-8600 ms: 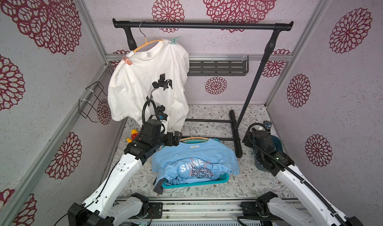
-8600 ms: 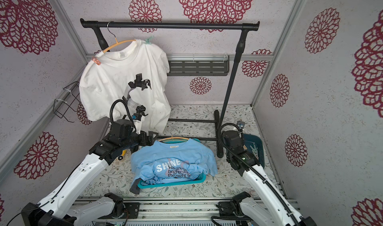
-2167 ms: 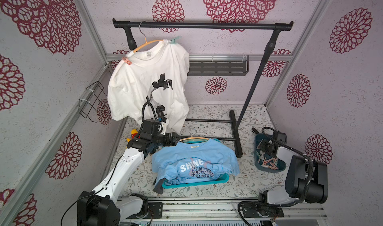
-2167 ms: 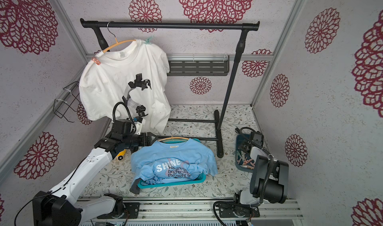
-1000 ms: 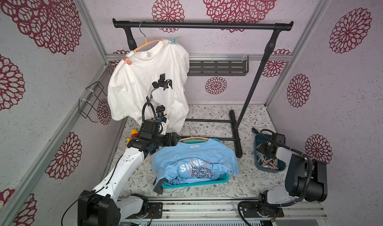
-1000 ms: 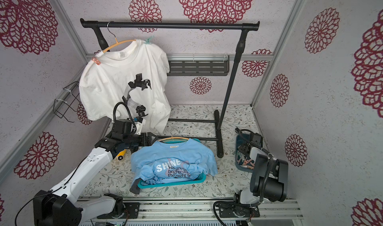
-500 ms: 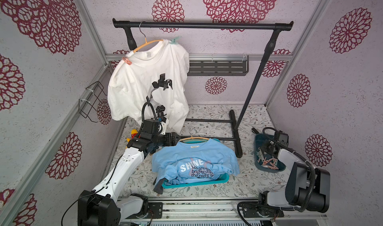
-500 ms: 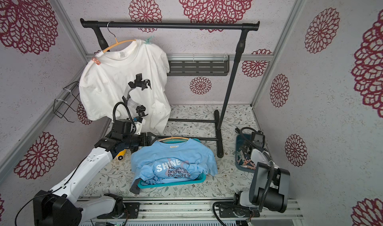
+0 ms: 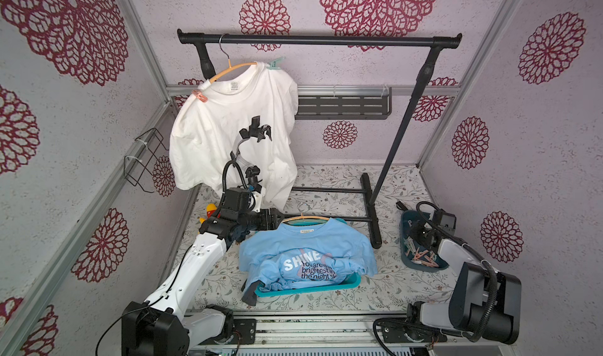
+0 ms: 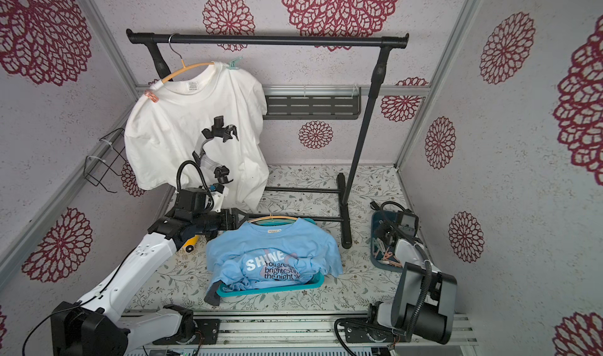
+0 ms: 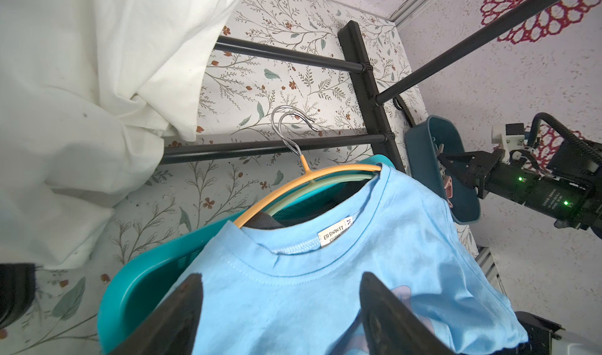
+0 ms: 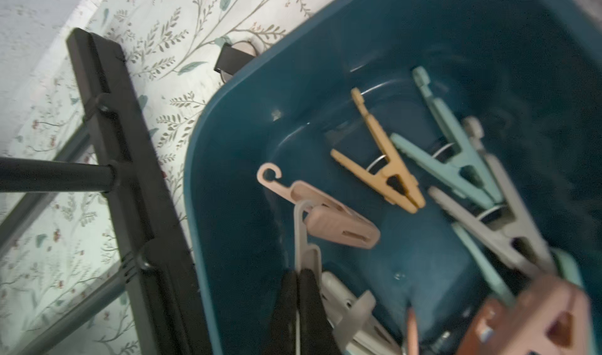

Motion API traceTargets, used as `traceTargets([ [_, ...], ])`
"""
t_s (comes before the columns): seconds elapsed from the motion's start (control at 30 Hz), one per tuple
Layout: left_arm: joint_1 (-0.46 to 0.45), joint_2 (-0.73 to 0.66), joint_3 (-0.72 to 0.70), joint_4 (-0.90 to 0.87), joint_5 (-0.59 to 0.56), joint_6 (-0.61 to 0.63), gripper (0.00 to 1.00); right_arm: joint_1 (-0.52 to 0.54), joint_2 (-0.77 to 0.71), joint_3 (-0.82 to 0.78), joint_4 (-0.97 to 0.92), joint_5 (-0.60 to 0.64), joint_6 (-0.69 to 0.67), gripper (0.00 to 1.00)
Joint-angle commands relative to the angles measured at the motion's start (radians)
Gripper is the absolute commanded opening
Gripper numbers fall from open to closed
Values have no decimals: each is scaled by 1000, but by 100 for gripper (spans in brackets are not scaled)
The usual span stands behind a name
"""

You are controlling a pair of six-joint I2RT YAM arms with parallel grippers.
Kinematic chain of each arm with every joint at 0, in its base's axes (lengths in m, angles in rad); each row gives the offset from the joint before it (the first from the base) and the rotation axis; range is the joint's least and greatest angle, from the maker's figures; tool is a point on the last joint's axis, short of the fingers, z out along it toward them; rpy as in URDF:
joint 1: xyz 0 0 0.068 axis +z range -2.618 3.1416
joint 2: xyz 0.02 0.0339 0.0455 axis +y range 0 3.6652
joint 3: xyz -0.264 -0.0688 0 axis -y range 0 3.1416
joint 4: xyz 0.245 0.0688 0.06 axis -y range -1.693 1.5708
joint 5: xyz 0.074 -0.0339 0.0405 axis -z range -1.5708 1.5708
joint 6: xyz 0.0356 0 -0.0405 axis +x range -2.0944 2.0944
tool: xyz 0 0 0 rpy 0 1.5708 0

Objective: Use clothespins to secure the t-shirt on both sides of the hanger
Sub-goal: Pick up the clothespin from the storage box.

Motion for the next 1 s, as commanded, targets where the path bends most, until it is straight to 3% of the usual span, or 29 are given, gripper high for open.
traceTargets([
  [0.0,7,-16,-4,28,16,4,78,-22,14,-12,121,-112,129,3],
  [0.13,7,-14,-5,31,25,1,78,-34,21,-22,163,-139,192,3],
  [0.33,7,-13,-5,31,24,-1,78,-84,51,-97,342,-278,383,2],
  [0.53,7,-12,-7,33,20,-3,78,-86,-3,-88,200,-116,251,2],
  [0.73,8,-9,-5,29,16,-3,78,-87,26,-39,108,-76,146,0],
  [0.87,7,-4,-3,22,4,3,78,-106,28,-62,108,-178,220,0],
  [0.9,7,-2,-2,22,6,2,78,-123,21,-82,119,-187,276,0],
  [0.97,7,2,0,23,11,3,78,-177,29,-199,313,-302,474,0],
])
